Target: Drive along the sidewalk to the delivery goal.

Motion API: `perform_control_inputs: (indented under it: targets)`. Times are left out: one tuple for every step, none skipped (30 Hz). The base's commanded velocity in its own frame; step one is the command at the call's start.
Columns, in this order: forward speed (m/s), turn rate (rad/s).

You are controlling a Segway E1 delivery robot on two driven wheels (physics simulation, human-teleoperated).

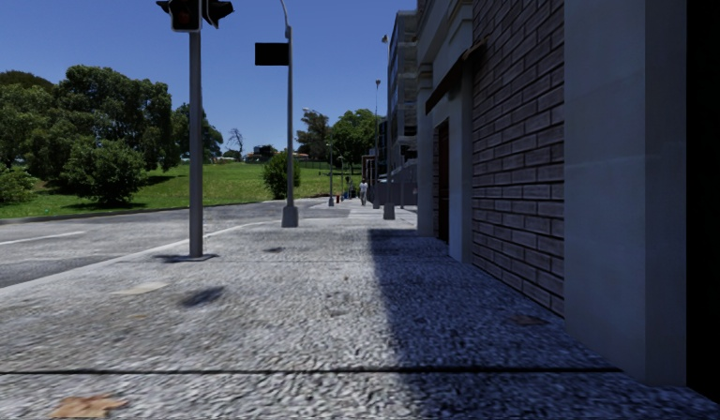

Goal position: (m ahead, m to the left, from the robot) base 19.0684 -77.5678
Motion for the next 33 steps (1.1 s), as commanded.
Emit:
perform_control_inputs:
  targets:
    - [2.00,0.00]
    - [2.00,0.00]
    - [2.00,0.00]
    - [2.00,0.00]
    - [2.00,0.00]
    - [2.00,0.00]
    - [2.00,0.00]
    - [2.00,0.00]
    - [2.00,0.00]
    - [2.00,0.00]
    - [2.00,0.00]
    - [2.00,0.00]
    - [2.00,0.00]
    - [2.00,0.00]
    - [2.00,0.00]
    - [2.00,0.00]
    - [2.00,0.00]
    - [2.00,0.00]
    - [2.00,0.00]
    - [2.00,0.00]
    - [2.00,0.00]
    - [2.00,0.00]
    - [2.00,0.00]
    - [2.00,0.00]
    - [2.00,0.00]
    - [2.00,0.00]
    - [2.00,0.00]
    - [2.00,0.00]
    - [2.00,0.00]
    - [2.00,0.00]
    - [2.00,0.00]
    - [2.00,0.00]
    - [2.00,0.00]
